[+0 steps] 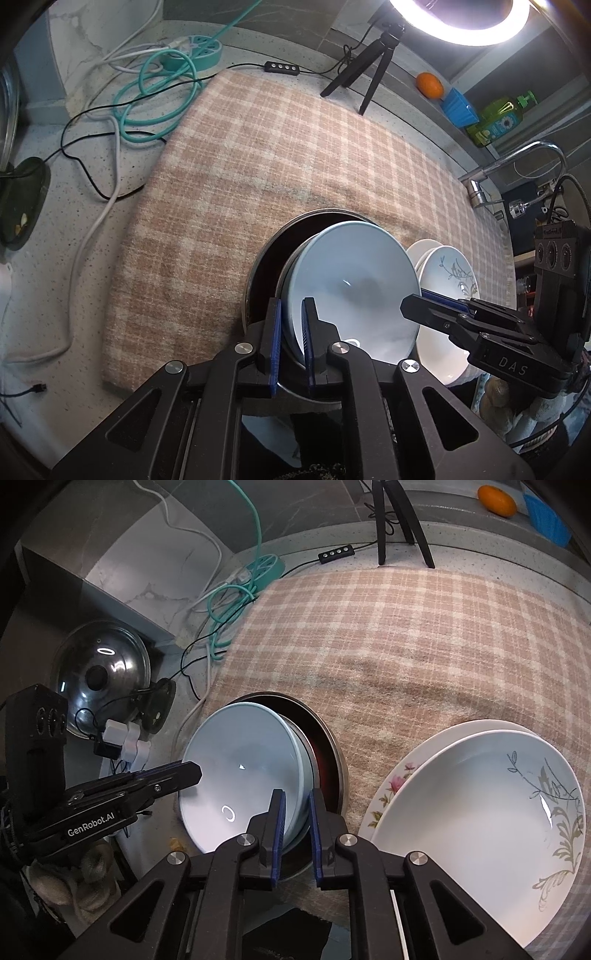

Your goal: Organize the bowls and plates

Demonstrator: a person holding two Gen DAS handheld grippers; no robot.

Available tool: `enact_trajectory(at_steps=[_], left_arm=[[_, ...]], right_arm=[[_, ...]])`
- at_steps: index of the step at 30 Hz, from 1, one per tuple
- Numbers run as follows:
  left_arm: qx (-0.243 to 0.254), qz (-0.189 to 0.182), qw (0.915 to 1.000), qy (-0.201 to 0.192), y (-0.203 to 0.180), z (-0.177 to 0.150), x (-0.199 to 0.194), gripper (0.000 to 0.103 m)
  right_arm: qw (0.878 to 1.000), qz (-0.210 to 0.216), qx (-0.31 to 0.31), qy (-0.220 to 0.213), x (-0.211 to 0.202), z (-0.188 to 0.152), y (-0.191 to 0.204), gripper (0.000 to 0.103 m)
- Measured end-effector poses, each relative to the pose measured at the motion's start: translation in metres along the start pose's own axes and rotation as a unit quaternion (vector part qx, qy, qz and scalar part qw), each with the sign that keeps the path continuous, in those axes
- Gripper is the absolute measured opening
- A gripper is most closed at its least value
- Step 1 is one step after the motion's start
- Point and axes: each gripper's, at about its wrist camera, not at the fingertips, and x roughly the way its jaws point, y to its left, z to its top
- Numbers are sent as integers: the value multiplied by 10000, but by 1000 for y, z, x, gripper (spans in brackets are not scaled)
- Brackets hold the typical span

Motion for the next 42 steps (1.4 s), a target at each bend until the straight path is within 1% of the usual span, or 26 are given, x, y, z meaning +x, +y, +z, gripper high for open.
enact_trajectory(at_steps=[3,7,10,15,18,21,24,27,31,36,42], left_arm=[[-23,-20,10000,-13,1,-1,-1,9],[-66,-64,9999,-121,4,-3,-8,9],[-109,-89,9995,-280,7,-5,-16,9],[-348,-254,9976,-536,16,-8,-26,9],[-457,-248,9961,-710,21,-12,-31,10],[-553,-193,9950,-813,27,-15,-30,10],[-576,-158,9952,-780,30,-16,-25,10],[-559,-117,9954,-768,31,-17,-22,10],[-554,-164,9956,-742,31,-18,-20,10],[-465,-71,9965,-685,29,-20,-15,10],[-494,-104,9967,-637,30,-21,-12,9]], right_arm=[[10000,-30,-62,-32,-2,-1,1,16],[9997,-47,-199,-139,-8,-3,5,16],[9992,-21,-247,-304,-18,-5,3,21],[9982,10,-43,-601,-31,-9,-9,22],[9968,-67,167,-778,-34,-14,-21,22],[9957,-96,375,-836,-35,-17,-32,22],[9951,-107,453,-868,-34,-21,-37,22],[9953,-223,367,-874,-32,-23,-34,22],[9952,-255,341,-884,-29,-23,-31,22],[9958,-300,284,-812,-20,-24,-27,22],[9963,-351,195,-758,-14,-23,-24,22]])
